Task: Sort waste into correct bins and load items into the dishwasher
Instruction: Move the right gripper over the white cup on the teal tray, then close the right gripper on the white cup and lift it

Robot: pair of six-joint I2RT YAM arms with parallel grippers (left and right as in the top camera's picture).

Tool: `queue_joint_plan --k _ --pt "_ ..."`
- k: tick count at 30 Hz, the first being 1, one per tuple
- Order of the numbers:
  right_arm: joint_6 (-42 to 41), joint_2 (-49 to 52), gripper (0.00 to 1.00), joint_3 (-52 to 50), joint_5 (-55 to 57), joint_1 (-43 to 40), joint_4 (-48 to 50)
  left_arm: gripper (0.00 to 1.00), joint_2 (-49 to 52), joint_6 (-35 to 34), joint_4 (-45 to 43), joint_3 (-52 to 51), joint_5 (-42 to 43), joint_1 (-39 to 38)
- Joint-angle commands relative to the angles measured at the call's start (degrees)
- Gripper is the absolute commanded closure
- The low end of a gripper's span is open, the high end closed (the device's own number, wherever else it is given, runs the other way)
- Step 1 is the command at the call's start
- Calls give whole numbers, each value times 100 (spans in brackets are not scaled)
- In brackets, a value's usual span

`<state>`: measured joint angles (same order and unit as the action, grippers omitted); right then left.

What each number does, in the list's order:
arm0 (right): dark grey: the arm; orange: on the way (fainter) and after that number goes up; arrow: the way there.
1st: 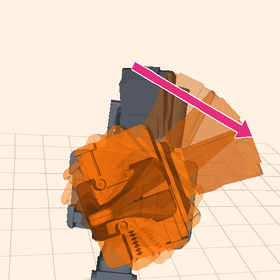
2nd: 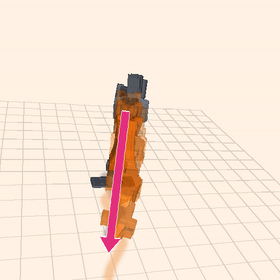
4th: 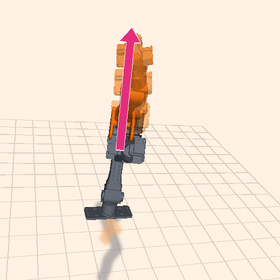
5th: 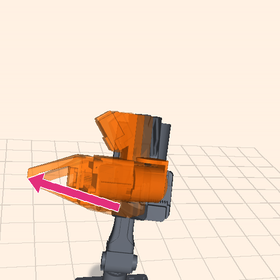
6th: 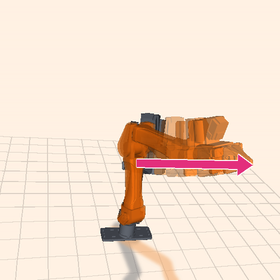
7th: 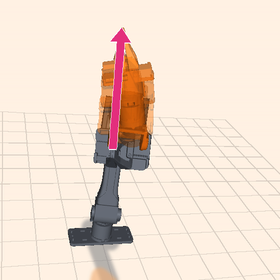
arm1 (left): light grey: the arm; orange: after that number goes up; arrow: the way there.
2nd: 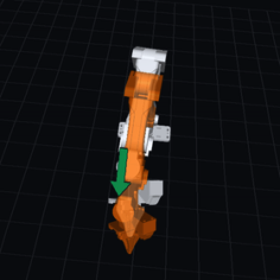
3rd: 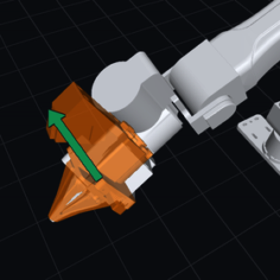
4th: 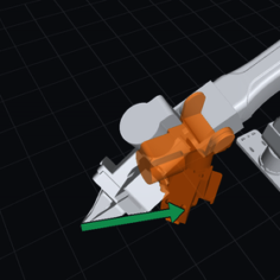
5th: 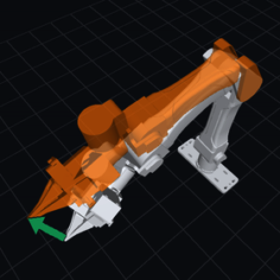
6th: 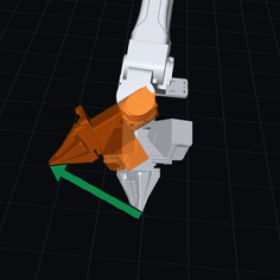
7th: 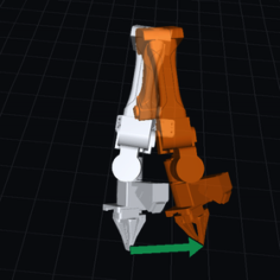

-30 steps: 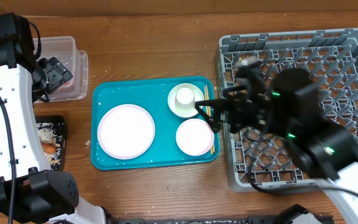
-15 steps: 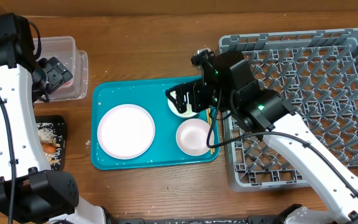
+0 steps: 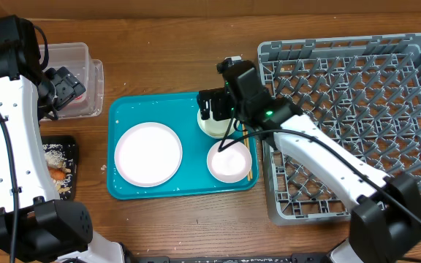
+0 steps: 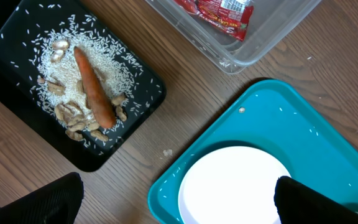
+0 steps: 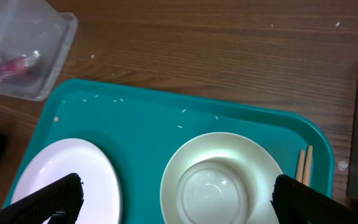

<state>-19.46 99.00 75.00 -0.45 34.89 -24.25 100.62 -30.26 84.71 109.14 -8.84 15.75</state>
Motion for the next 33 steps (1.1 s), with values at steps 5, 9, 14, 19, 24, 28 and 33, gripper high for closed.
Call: queue_joint_plan --k 5,9,14,19,24,28,33 --pt "-181 391 0 92 796 181 74 0 -94 24 13 83 -15 9" --pt "-184 400 2 57 796 181 20 0 -94 24 11 83 -15 9" --pt "-203 470 3 -79 793 181 151 0 -94 24 13 83 -15 9" --pt "-199 614 4 -79 793 269 192 0 -94 22 11 83 -15 9" --pt "-199 787 5 -79 925 468 251 0 -94 24 13 83 -15 9" --pt "-201 787 5 -79 1165 529 212 0 -94 24 11 83 -15 7" --pt "-339 787 5 -79 1338 527 122 0 -94 24 13 83 -15 7"
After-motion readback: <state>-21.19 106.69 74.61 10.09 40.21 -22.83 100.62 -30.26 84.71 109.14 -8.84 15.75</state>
